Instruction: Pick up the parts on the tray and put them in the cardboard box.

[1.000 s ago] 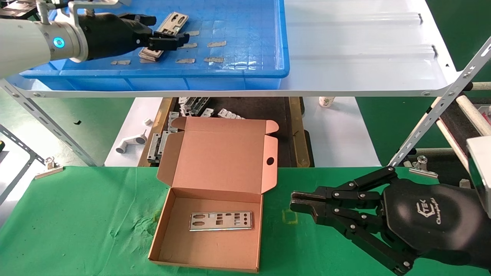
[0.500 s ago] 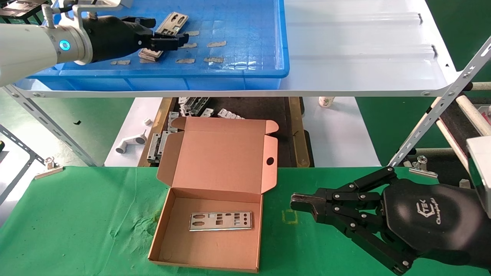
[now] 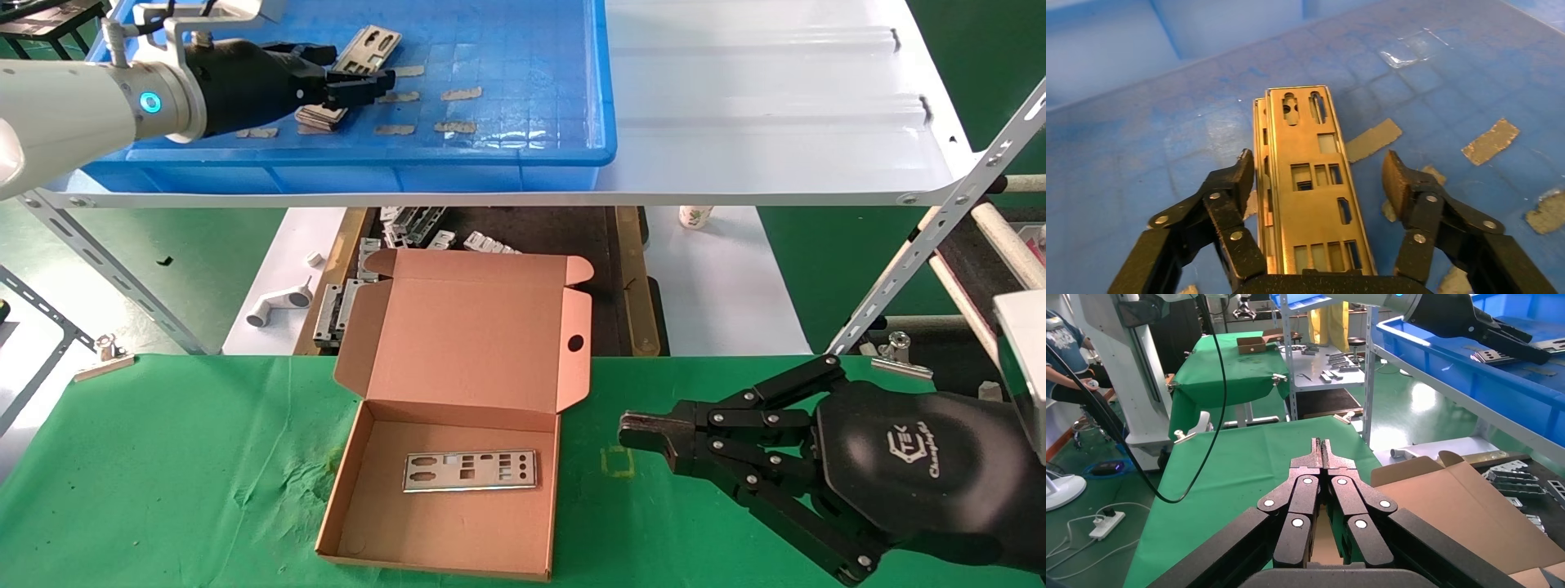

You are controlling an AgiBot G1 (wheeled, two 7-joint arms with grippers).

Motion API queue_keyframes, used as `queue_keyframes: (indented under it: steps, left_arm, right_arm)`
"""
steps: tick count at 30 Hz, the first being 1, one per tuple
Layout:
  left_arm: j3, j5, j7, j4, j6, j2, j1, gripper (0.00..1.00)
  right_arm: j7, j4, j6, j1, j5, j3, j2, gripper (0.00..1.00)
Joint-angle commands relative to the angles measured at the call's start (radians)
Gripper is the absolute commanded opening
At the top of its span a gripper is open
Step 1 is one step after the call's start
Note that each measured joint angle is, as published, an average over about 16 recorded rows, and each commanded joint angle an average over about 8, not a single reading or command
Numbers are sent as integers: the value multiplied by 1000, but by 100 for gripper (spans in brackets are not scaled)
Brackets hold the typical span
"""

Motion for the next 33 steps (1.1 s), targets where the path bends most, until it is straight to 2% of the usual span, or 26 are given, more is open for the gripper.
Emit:
queue_keyframes:
  steps: [1, 12, 33]
  left_arm:
    - [0, -1, 2, 1, -9, 2, 1, 0]
    - [0, 0, 22, -6, -48, 8, 3, 0]
    - [-16, -23, 64, -15, -31, -3, -15, 0]
  right_arm:
    - [0, 0, 0, 0, 0, 0, 0, 0]
    - [0, 0, 0, 0, 0, 0, 0, 0]
    - [0, 0, 0, 0, 0, 0, 0, 0]
